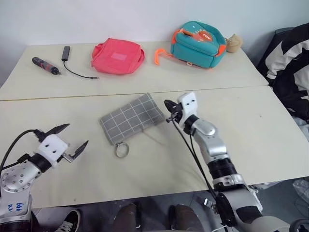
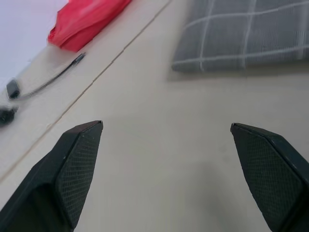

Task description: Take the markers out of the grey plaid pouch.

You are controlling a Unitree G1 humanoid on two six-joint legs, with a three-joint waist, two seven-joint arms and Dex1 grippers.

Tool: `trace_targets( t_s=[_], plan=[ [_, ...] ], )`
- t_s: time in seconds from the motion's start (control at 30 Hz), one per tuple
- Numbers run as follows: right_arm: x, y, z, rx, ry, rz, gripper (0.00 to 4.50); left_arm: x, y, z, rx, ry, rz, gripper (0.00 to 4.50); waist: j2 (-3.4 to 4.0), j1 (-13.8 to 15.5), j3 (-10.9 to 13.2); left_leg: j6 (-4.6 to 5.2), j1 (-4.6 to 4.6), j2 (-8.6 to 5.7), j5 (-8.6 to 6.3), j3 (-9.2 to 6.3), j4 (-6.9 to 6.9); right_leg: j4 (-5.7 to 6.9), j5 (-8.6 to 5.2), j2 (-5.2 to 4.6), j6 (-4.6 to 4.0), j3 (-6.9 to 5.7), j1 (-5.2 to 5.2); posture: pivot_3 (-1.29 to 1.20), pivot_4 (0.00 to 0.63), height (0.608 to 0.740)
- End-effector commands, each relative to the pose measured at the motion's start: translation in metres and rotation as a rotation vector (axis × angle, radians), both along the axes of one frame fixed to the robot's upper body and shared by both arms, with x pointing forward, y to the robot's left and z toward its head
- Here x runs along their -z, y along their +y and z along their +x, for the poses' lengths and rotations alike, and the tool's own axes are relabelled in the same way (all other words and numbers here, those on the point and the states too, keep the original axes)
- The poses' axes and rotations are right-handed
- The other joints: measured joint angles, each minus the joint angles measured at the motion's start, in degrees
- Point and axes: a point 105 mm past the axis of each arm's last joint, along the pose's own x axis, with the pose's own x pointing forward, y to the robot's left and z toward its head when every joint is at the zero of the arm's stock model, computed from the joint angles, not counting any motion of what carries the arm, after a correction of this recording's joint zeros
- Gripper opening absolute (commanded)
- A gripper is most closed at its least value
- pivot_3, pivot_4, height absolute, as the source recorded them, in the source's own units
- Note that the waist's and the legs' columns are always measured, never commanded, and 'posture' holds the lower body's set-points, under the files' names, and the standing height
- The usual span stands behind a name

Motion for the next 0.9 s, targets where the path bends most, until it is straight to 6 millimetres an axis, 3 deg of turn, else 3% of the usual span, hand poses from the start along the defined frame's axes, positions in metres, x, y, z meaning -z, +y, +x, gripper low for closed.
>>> trace_targets(
  t_s=[0.03, 0.23, 0.37, 0.63, 0.9],
  plan=[
    [0.003, 0.006, 0.009, 0.036, -0.014, -0.058, 0.02, 0.0, -0.004, 0.005, 0.017, -0.045, 0.1, 4.5, 0.0, -0.06, 0.0, 0.0, 0.01, 0.0, 0.0, 0.03, 0.0, 0.02, 0.0, 0.01, 0.0, -0.01, -0.02, 0.0, 0.15, 0.74],
    [0.019, 0.019, 0.017, 0.002, -0.016, -0.207, 0.02, 0.001, -0.014, 0.015, 0.073, -0.087, 0.213, 4.5, -0.01, -0.51, 0.0, 0.19, 0.0, 0.01, 0.11, 0.1, -0.02, 0.05, 0.0, 0.02, 0.0, -0.06, -0.08, 0.0, 0.15, 0.74],
    [0.029, 0.016, 0.021, 0.023, 0.01, -0.259, 0.02, 0.004, -0.018, 0.02, 0.12, -0.096, 0.286, 4.5, -0.01, -0.92, -0.01, 0.23, 0.07, 0.02, 0.14, 0.15, -0.05, 0.12, 0.0, 0.01, 0.0, -0.12, -0.08, 0.0, 0.15, 0.74],
    [0.024, 0.012, 0.023, 0.027, 0.02, -0.204, 0.02, 0.023, -0.051, 0.033, 0.27, -0.067, 0.34, 4.5, -0.01, -0.62, -0.01, 0.26, 0.12, -0.02, 0.16, 0.17, -0.03, 0.15, 0.0, -0.11, 0.0, -0.13, 0.0, 0.0, 0.15, 0.74],
    [0.018, 0.005, 0.024, 0.028, 0.027, -0.168, 0.02, 0.027, -0.062, 0.052, 0.291, -0.066, 0.366, 4.5, 0.0, -0.45, -0.01, 0.33, 0.15, -0.06, 0.2, 0.16, -0.02, 0.27, 0.0, -0.22, 0.0, -0.27, 0.01, 0.0, 0.15, 0.74]
  ],
)
